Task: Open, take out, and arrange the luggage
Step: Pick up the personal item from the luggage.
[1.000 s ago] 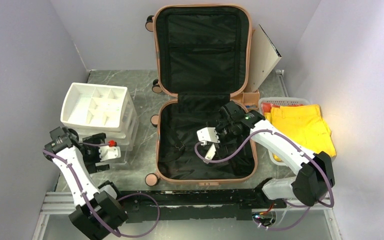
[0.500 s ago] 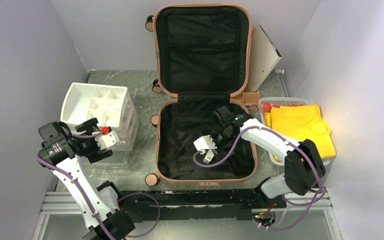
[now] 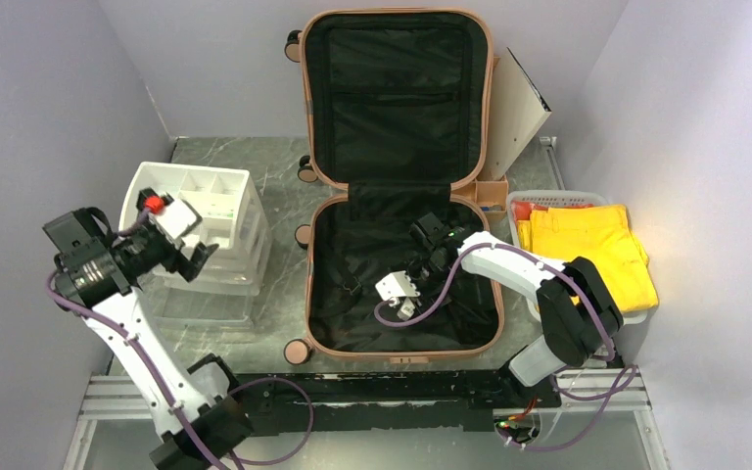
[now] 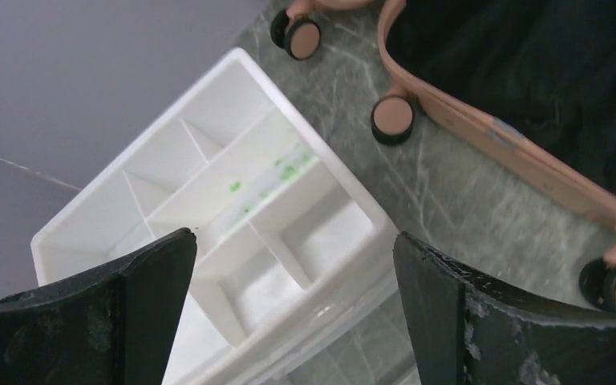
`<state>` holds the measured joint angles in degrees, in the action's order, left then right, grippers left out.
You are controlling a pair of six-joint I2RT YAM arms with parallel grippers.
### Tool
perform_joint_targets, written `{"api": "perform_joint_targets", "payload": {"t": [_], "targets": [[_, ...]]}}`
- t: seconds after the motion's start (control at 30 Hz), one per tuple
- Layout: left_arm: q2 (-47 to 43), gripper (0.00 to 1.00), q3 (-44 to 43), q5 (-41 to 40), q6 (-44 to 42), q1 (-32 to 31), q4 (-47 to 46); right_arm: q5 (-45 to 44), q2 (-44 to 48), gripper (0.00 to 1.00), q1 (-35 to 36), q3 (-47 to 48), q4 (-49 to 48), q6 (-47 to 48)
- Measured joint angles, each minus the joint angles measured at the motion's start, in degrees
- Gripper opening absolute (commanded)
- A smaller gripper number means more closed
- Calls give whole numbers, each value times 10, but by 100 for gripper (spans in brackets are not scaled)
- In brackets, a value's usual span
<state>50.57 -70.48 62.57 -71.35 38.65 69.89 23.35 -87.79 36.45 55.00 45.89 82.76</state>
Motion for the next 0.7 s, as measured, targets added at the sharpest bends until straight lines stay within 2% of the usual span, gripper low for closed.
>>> {"api": "perform_joint_targets", "payload": {"t": [0.07, 0.17, 0.23, 0.33, 0.47, 0.7], "targets": [[20, 97, -17, 14, 52, 0, -30, 8, -1, 63, 0, 0, 1, 1], [49, 97, -39, 14, 132, -6, -85, 20, -1, 30, 0, 0, 2, 4], [57, 97, -42, -2, 190, -23, -124, 30, -1, 19, 0, 1, 5, 1], [70, 97, -55, -47, 255, -84, -158, 44, -1, 14, 0, 10, 18, -6], [130, 97, -129, -123, 320, -224, -175, 69, 4, 4, 0, 47, 38, -31], [183, 97, -212, -192, 364, -357, -182, 128, 77, 2, 0, 102, 41, -104]]}}
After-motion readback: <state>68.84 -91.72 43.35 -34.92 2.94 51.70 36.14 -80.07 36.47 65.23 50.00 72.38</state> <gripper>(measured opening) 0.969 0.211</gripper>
